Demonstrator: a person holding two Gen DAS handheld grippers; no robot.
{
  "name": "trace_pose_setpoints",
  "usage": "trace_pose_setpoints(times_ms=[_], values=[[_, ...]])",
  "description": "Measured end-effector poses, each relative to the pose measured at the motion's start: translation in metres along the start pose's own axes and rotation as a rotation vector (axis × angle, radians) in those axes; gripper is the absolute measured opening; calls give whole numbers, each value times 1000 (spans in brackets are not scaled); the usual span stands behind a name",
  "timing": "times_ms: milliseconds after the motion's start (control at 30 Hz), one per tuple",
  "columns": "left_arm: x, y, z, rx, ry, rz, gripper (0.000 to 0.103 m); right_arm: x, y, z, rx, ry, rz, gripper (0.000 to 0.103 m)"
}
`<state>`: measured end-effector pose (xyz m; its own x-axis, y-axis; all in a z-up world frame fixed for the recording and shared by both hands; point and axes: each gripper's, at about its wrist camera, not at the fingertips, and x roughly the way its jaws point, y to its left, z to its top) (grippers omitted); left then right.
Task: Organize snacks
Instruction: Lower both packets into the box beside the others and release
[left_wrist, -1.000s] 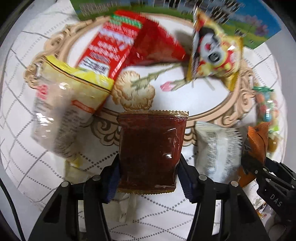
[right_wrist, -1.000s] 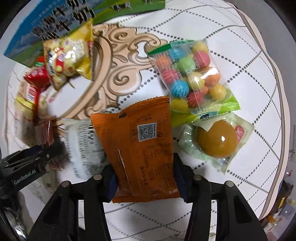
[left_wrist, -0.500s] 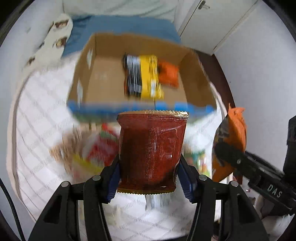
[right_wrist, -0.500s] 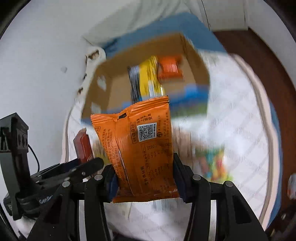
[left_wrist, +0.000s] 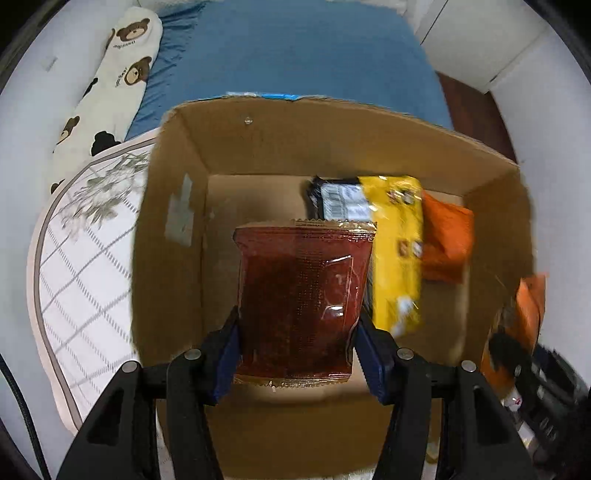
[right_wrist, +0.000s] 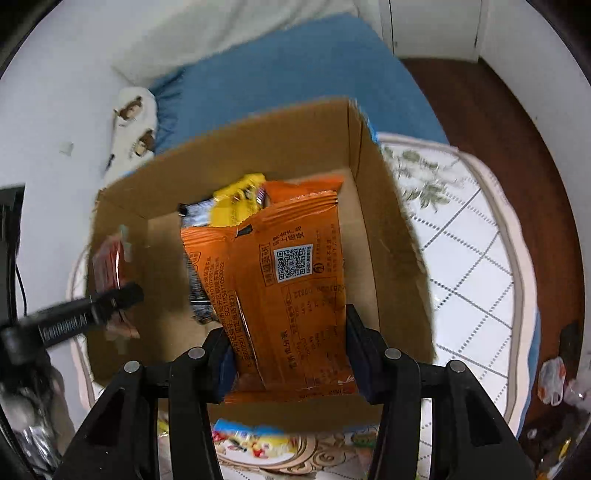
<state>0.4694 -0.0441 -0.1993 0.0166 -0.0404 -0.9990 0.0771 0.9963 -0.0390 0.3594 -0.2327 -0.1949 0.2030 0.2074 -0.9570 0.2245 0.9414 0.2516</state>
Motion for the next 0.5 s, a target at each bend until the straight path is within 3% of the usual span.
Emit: trace_pose_setpoints(times_ms=[100,300,500], values=[[34,5,25,-4,51,23,55,27,-4,9,2,41,-26,53],[65,18,58,-43,117,31,55,62,-4,16,-5,104,-60,55],[71,28,61,-74,127,-40,66,86,11,22,-46,176,-64,86]])
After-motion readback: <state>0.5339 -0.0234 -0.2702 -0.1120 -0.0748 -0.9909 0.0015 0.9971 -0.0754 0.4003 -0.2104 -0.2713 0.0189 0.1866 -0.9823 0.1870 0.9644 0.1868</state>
